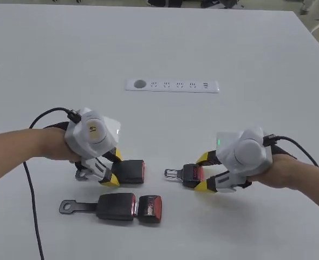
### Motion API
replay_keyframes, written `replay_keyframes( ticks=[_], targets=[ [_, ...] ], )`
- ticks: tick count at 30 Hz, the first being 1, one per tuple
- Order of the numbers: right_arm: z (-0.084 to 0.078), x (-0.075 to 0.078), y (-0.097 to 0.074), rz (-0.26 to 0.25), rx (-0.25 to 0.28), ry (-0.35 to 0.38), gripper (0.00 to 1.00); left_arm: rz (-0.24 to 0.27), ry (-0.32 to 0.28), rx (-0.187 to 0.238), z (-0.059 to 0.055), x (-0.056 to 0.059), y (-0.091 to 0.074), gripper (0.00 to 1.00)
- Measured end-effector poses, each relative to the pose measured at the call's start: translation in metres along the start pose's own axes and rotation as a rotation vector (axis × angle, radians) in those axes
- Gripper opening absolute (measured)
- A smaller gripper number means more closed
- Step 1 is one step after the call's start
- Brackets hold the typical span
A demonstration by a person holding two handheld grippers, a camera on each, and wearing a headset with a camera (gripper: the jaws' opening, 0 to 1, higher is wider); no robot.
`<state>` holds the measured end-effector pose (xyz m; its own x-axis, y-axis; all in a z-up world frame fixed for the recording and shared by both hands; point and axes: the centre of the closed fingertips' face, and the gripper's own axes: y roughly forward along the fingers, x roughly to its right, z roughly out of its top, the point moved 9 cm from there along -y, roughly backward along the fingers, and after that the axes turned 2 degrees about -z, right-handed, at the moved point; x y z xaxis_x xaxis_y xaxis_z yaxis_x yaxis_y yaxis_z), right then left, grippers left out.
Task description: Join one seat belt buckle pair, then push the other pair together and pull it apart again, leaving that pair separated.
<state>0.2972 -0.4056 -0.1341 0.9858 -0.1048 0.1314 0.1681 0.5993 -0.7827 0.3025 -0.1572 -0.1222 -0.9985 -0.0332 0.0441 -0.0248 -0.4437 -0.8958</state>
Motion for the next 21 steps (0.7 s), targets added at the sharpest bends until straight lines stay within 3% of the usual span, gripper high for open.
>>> replay_keyframes(
  ticks=[21],
  targets=[
    [0.0008, -0.0017, -0.0012, 0.017, -0.003, -0.031, 0.31, -0.020, 0.013, -0.021, 0.0017, -0.0004, 0.0005, 0.32]
  ],
)
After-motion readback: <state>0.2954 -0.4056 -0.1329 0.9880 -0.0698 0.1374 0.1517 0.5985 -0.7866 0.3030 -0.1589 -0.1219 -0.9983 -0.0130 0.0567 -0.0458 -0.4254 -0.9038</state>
